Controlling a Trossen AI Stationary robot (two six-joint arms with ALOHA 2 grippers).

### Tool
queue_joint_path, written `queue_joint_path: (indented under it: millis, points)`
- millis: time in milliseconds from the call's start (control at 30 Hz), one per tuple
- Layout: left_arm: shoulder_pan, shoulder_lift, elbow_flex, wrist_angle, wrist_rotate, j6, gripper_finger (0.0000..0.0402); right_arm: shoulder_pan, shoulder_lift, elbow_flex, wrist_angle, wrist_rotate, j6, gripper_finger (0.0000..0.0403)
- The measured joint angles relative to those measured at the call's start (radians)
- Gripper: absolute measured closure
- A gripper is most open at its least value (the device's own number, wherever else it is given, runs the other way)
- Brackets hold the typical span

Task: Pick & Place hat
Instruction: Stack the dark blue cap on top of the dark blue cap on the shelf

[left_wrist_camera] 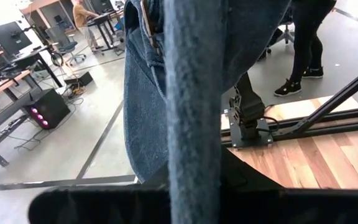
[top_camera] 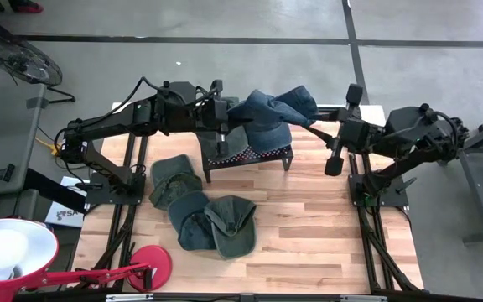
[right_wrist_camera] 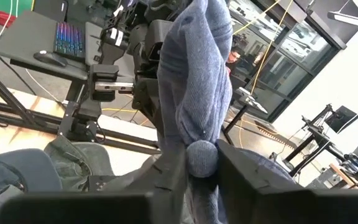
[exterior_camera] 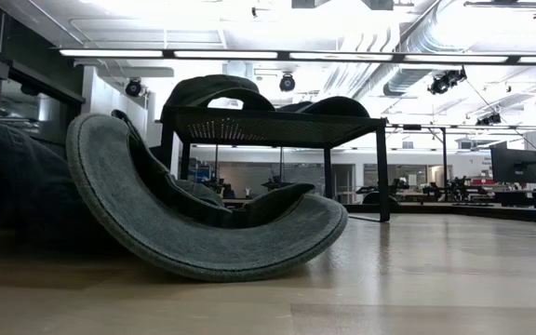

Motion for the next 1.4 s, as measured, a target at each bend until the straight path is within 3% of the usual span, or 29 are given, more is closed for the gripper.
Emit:
queue_joint_path:
  millis: [67,267,1000,1200,1400]
  points:
    - [0.000,0.000,0.000,0.000,0.000,0.000,0.0396,0.000,0.000,0.000,-0.001,0.000,-0.003,0.0352]
    - [0.000,0.000,0.000,0.000,0.000,0.000,0.0391,0.000,0.000,0.000,0.018,-0.002,-0.023,0.0352]
    - [-0.001,-0.010,0.000,0.000,0.018,0.052,0.0210,-0.020,0.000,0.004,0.044,0.015,0.003,0.0352]
    - [-0.001,-0.032,0.000,-0.008,0.008,0.059,0.0157,-0.078,0.000,0.004,0.010,-0.077,0.051,0.0352]
    - [-0.002,-0.099,0.002,-0.010,-0.079,0.032,0.0145,-0.180,0.002,0.004,-0.035,-0.210,0.118,0.0352]
